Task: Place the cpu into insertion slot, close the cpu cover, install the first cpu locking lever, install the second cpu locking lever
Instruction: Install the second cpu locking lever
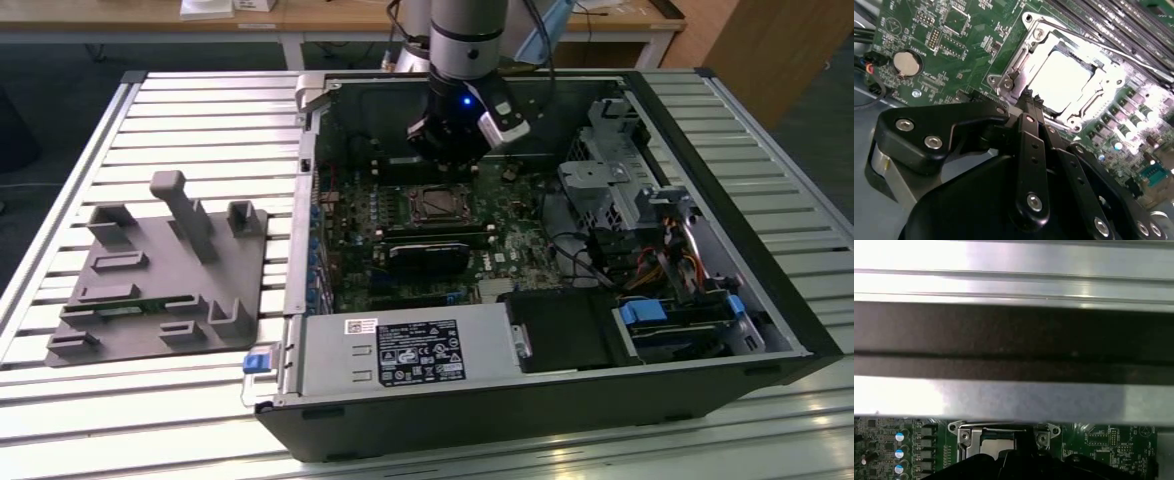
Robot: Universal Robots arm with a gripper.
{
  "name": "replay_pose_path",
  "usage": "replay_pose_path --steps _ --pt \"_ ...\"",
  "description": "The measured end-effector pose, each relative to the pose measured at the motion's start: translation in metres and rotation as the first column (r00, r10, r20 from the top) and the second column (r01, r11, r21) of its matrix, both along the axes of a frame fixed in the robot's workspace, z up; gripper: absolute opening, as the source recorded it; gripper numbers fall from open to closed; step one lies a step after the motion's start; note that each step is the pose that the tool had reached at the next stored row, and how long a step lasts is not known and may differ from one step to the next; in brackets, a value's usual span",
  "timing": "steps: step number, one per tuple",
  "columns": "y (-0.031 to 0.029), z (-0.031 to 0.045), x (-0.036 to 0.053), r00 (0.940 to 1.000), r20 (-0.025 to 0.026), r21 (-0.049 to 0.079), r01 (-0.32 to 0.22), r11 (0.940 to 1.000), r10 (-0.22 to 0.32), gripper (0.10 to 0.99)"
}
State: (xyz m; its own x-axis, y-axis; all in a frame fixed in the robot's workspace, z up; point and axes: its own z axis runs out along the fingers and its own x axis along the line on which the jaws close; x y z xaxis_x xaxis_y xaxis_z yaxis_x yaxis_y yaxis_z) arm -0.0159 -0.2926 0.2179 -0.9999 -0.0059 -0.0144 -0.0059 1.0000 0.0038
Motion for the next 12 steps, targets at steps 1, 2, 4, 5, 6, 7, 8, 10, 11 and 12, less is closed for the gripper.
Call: replay_pose_path --steps 1,2,4,5,6,7,8,10,11,12 --pt "0.0 0.0033 0.0 1.0 0.0002 0.0 0.004 1.0 -0.004 0.106" --pt "0.0 0.0072 0.0 1.0 0.0 0.0 0.007 1.0 -0.007 0.106" --pt "-0.0001 0.0143 0.0 0.9999 -0.0001 0.0 0.01 0.9999 -0.01 0.106" --pt "-0.0004 0.0156 0.0 0.9999 0.0001 0.0 0.011 0.9999 -0.011 0.106" --pt "-0.0011 0.0158 0.0 0.9999 0.0001 0.0 0.012 0.9999 -0.012 0.106" --pt "-0.0024 0.0158 0.0 0.9999 0.0001 0.0 0.012 0.9999 -0.012 0.106" --pt "-0.0048 0.0158 0.0 0.9999 0.0001 0.0 0.013 0.9999 -0.013 0.106" --pt "-0.0106 0.0158 0.0 0.9999 0.0001 0.0 0.013 0.9999 -0.013 0.106" --pt "-0.0137 0.0158 0.0 0.9999 0.0001 0.0 0.013 0.9999 -0.013 0.106" --pt "-0.0172 0.0158 0.0 0.9999 0.0 0.0 0.013 0.9999 -0.013 0.106"
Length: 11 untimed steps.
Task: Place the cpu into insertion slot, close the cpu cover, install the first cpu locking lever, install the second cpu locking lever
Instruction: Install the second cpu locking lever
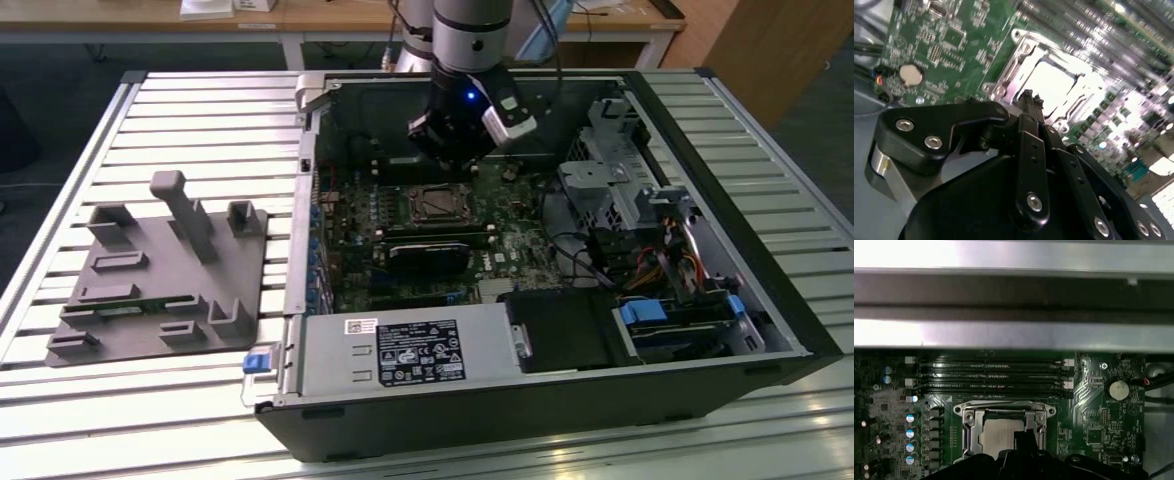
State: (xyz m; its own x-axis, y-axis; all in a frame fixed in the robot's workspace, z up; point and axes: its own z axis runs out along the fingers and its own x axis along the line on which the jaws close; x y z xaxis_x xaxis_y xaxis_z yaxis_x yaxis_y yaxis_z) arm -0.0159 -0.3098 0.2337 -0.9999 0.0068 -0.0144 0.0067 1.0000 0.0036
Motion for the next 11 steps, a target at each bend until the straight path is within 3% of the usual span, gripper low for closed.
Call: replay_pose_path --steps 3,4,6,7,11 --pt "-0.0097 0.0 0.0 1.0 -0.0024 0.0 0.0 1.0 0.0 0.106" --pt "-0.0114 -0.0001 0.0002 1.0 -0.0071 0.0 0.0 1.0 0.0 0.106" --pt "-0.0135 -0.0002 0.0013 0.9997 -0.0234 0.002 0.0 1.0 0.0 0.106" --pt "-0.0147 -0.0002 0.0016 0.9996 -0.0281 0.009 0.0 1.0 0.0 0.106" --pt "-0.025 -0.0009 0.0016 0.9996 -0.0292 0.022 0.0 0.9998 0.001 0.106"
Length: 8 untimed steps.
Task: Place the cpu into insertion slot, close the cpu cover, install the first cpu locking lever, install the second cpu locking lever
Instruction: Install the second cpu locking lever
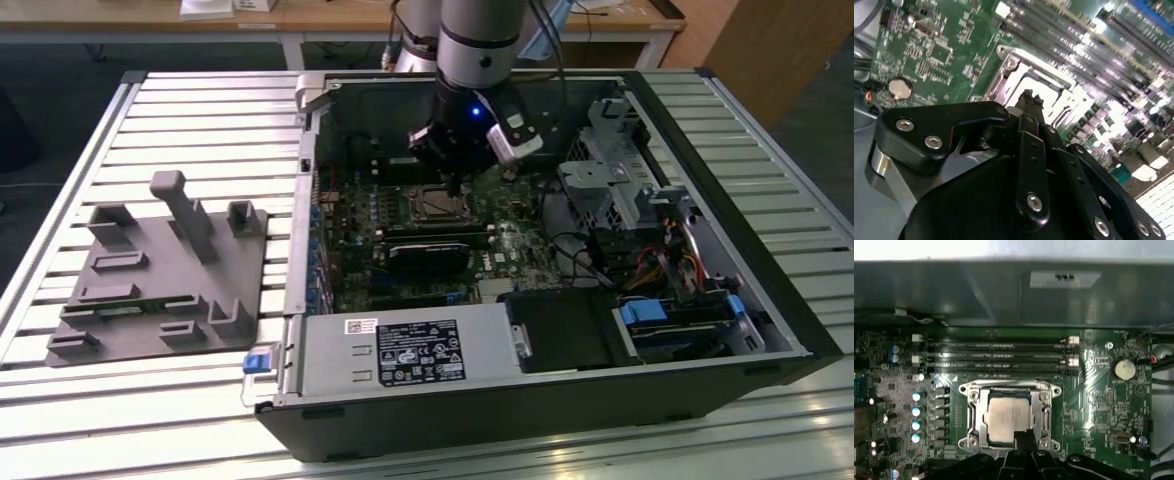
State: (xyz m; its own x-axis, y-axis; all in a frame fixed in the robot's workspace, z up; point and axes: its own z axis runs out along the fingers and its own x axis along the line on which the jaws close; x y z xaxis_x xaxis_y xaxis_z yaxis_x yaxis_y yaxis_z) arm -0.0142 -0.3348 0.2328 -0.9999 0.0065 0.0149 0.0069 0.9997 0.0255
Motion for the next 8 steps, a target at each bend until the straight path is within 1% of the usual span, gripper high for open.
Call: replay_pose_path --steps 5,6,7,8 --pt "-0.0168 -0.0008 0.0 1.0 0.0 0.007 0.0 1.0 0.0 0.106" --pt "-0.0194 -0.001 0.0 1.0 -0.0001 0.01 0.0 0.9999 0.0 0.106" --pt "-0.0211 -0.0013 0.0 1.0 -0.0002 0.021 0.0 0.9998 0.0 0.106" --pt "-0.0222 -0.0014 0.0 1.0 -0.0004 0.037 0.0 0.9993 0.0 0.106"
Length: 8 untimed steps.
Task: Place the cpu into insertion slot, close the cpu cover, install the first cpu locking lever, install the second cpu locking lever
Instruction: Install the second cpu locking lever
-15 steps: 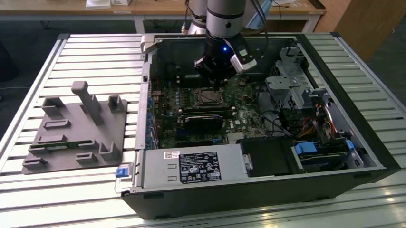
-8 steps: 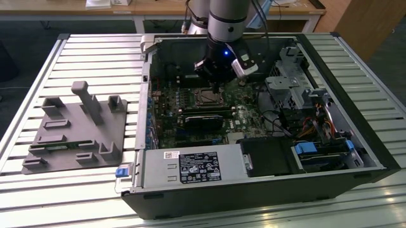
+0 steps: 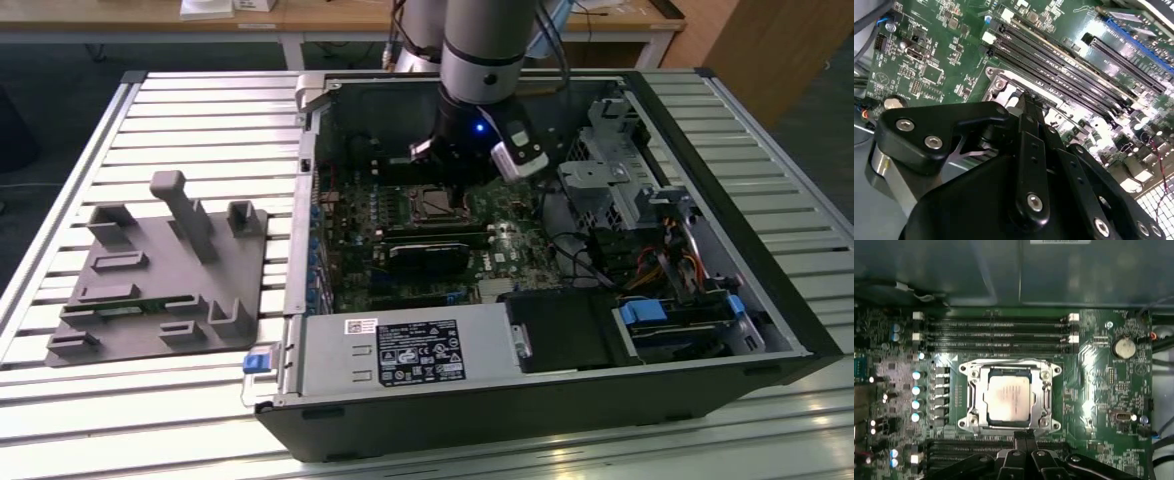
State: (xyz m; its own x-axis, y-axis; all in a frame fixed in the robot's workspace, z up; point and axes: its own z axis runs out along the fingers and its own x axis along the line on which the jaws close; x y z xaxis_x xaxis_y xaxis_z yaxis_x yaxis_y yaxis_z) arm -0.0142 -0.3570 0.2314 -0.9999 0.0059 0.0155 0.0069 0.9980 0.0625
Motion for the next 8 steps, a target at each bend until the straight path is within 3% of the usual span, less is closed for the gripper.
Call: replay_pose_path --steps 1,2,8 --pt "-0.0009 -0.0001 0.0 1.0 -0.0002 0.018 0.0 0.9998 0.0 0.106" --pt "-0.0026 -0.0002 0.0 1.0 -0.0005 0.028 0.0 0.9996 0.0 0.106" --pt "-0.0187 -0.0007 -0.0009 1.0 -0.0009 0.031 0.0 0.9995 0.0 0.106"
